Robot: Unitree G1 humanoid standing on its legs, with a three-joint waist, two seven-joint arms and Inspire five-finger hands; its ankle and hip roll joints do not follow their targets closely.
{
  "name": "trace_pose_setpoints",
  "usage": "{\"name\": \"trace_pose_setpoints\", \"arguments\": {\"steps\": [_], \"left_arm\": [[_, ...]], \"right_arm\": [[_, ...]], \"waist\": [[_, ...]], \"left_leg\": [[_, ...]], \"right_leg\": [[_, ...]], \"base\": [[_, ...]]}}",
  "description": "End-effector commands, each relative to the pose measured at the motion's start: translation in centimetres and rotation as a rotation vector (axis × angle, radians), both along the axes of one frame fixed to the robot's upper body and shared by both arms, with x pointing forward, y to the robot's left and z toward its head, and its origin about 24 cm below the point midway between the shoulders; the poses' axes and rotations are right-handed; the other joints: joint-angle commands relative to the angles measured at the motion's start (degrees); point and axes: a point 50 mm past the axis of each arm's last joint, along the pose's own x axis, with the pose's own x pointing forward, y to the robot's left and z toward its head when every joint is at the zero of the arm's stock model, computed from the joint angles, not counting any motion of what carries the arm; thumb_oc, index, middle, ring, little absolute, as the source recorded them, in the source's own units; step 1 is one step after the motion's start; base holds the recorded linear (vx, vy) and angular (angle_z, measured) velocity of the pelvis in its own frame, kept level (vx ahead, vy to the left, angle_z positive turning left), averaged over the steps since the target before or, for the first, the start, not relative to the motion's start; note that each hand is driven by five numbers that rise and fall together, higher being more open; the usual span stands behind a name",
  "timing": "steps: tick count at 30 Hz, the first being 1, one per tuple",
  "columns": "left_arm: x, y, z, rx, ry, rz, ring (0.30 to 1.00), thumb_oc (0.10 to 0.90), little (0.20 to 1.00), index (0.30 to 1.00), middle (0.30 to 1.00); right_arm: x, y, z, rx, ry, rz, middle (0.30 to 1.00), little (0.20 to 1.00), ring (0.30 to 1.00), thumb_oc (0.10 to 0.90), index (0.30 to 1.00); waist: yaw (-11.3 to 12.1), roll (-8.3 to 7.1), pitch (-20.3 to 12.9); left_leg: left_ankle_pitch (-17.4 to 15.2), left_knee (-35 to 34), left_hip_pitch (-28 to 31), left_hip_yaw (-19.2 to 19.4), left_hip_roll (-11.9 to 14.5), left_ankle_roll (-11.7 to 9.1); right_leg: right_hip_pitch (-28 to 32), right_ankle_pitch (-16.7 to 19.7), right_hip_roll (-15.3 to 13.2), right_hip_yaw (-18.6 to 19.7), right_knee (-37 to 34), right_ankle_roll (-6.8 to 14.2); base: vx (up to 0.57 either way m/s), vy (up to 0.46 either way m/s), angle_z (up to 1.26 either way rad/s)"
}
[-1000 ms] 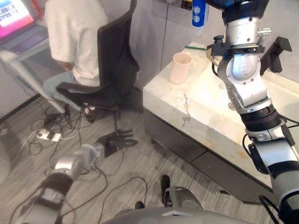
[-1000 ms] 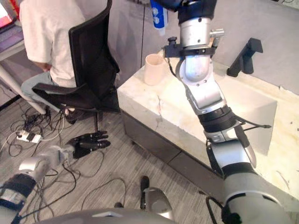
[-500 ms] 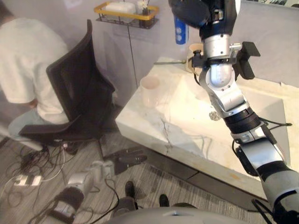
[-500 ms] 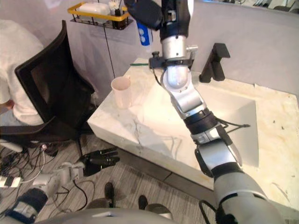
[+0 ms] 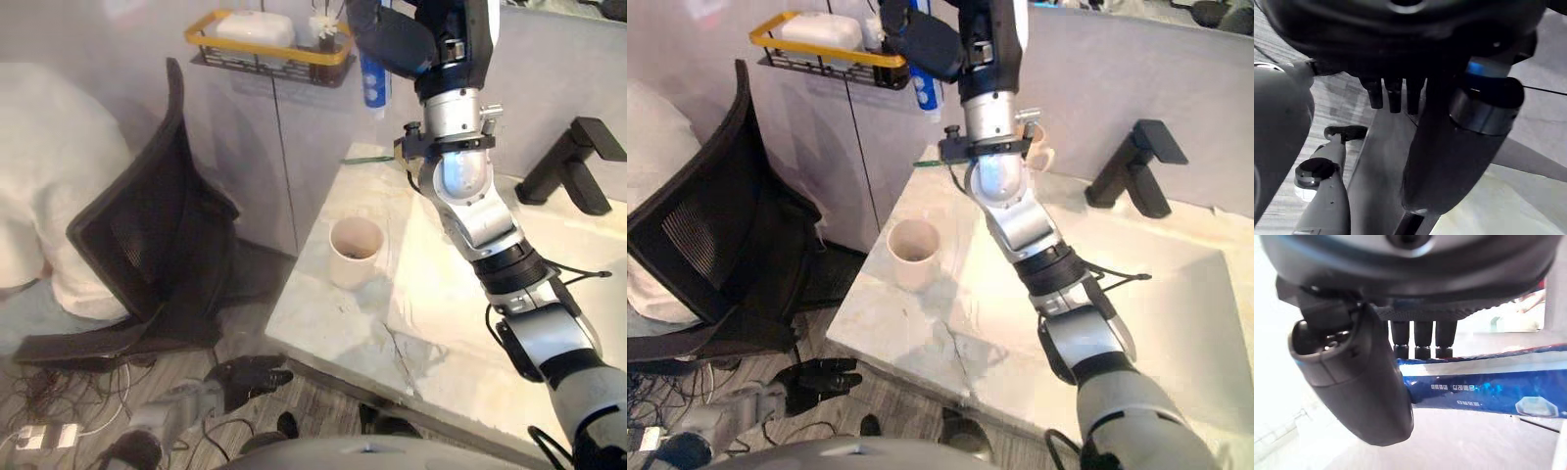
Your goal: Organize the bathroom.
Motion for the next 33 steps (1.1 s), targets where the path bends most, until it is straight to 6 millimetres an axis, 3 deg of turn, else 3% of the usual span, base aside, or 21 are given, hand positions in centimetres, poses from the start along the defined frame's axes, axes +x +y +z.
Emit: {"name": "trace_pose_setpoints", "arguments": {"steps": [1,9,11,12,13,17,19,20,23,25,26,29,33], "left_arm": [[5.9,-0.8,4.1,-0.101,-0.286,0.001,0.9,0.8,0.9,0.9,0.9],[5.6,-1.2,3.6,-0.083,-0.259,-0.064,0.9,0.8,0.9,0.9,0.9],[6.3,-1.2,4.0,-0.062,-0.269,-0.066,0.9,0.8,0.9,0.9,0.9],[6.4,-1.2,4.0,-0.061,-0.27,-0.064,0.9,0.8,0.9,0.9,0.9],[7.1,-1.1,4.4,-0.057,-0.283,-0.046,0.9,0.8,0.9,0.9,0.9],[8.8,-1.1,4.9,-0.056,-0.32,0.035,0.9,0.8,0.9,0.9,0.9],[9.2,-1.0,5.1,-0.031,-0.331,0.029,0.9,0.8,0.9,0.9,0.9],[9.1,-0.8,4.8,-0.014,-0.33,0.024,0.9,0.8,0.9,0.9,0.9],[8.4,-0.7,3.9,-0.034,-0.309,0.072,0.9,0.8,0.9,0.9,0.9],[8.7,-0.9,3.9,-0.027,-0.308,0.075,0.9,0.8,0.9,0.9,0.9],[8.8,-1.3,4.0,-0.038,-0.315,0.075,0.9,0.8,0.9,0.9,0.9],[9.0,-2.5,4.0,-0.078,-0.325,0.115,0.9,0.8,0.9,0.9,0.9],[9.0,-3.1,4.0,-0.083,-0.323,0.066,0.9,0.8,0.9,0.9,0.9]], "right_arm": [[-4.5,0.2,6.8,0.061,-0.351,0.109,0.3,0.3,0.3,0.4,0.3],[-5.0,0.3,7.2,0.033,-0.321,0.142,0.3,0.3,0.3,0.4,0.3],[-4.7,0.0,7.3,0.048,-0.29,0.168,0.3,0.3,0.3,0.4,0.3],[-4.7,0.0,7.3,0.048,-0.29,0.168,0.3,0.3,0.3,0.4,0.3],[-4.5,-0.1,7.1,0.043,-0.288,0.168,0.3,0.3,0.3,0.4,0.3],[-3.8,-0.5,6.9,0.052,-0.266,0.142,0.3,0.3,0.3,0.4,0.3],[-3.6,0.1,6.7,0.044,-0.261,0.118,0.3,0.3,0.3,0.4,0.3],[-3.4,0.6,6.7,0.028,-0.247,0.101,0.3,0.3,0.3,0.4,0.3],[-3.2,1.8,7.0,-0.009,-0.229,0.099,0.3,0.3,0.3,0.4,0.3],[-2.9,1.7,6.9,-0.017,-0.218,0.134,0.3,0.3,0.3,0.4,0.3],[-2.6,1.6,6.9,-0.04,-0.223,0.155,0.3,0.3,0.3,0.4,0.3],[-2.1,1.5,6.8,-0.042,-0.199,0.165,0.3,0.3,0.3,0.4,0.3],[-1.6,1.9,6.7,-0.054,-0.187,0.121,0.3,0.3,0.3,0.4,0.3]], "waist": [[-1.1,-0.32,-5.2],[-2.2,-0.5,-6.2],[-2.8,0.35,-5.5],[-2.7,0.45,-5.6],[-2.8,0.71,-5.2],[-1.7,1.12,-5.2],[-0.3,-0.52,-5.0],[0.7,-2.04,-5.1],[0.5,-2.12,-3.7],[-0.1,-2.59,-3.3],[-0.5,-3.59,-3.5],[-1.3,-4.74,-3.6],[-2.0,-3.95,-4.6]], "left_leg": [[-1.6,0.8,0.0,-0.5,-0.1,0.7],[-2.5,0.0,0.8,0.3,-0.5,1.0],[-2.5,0.2,0.9,0.3,0.6,1.4],[-2.3,0.2,0.6,0.4,0.8,1.4],[-2.1,0.8,-0.1,-0.1,1.2,1.8],[0.7,1.5,-4.5,-2.7,3.9,0.7],[3.3,4.4,-11.3,-4.3,5.3,-1.6],[6.2,4.6,-13.9,-5.0,6.4,-3.3],[8.2,5.8,-15.5,-4.2,9.2,-4.5],[5.4,10.9,-16.1,-4.0,7.9,-3.5],[0.0,16.9,-15.2,-4.0,5.1,-1.7],[-6.1,29.9,-13.2,-3.9,1.3,-0.7],[-5.7,31.3,-8.8,-5.0,-0.8,-1.7]], "right_leg": [[2.9,-8.9,2.0,1.0,6.7,2.6],[3.3,-8.0,2.6,1.8,5.1,3.2],[1.8,-11.9,2.6,2.6,12.0,3.0],[1.5,-11.8,2.6,2.7,12.7,3.0],[0.2,-13.3,1.5,2.5,18.4,3.6],[-0.6,-12.2,0.1,4.6,28.0,3.3],[6.5,-18.9,1.4,4.2,19.4,1.9],[9.5,-17.9,2.8,3.2,12.5,1.1],[9.1,-16.9,4.0,2.5,11.1,-0.2],[8.8,-16.4,3.4,2.5,11.0,-0.7],[7.8,-15.0,2.3,2.7,10.5,-1.1],[5.4,-12.3,1.6,3.3,10.2,-1.5],[3.1,-10.7,2.9,3.5,10.1,-1.7]], "base": [[0.0,-0.009,-0.19],[-0.06,-0.014,-0.14],[-0.28,-0.139,-0.18],[-0.36,-0.181,-0.12],[-0.31,-0.169,0.03],[-0.44,-0.303,0.25],[-0.43,-0.447,0.36],[-0.48,-0.472,0.63],[-0.45,-0.249,0.24],[-0.46,-0.13,0.13],[-0.43,-0.08,0.06],[-0.36,-0.047,-0.37],[-0.17,0.057,0.12]]}}
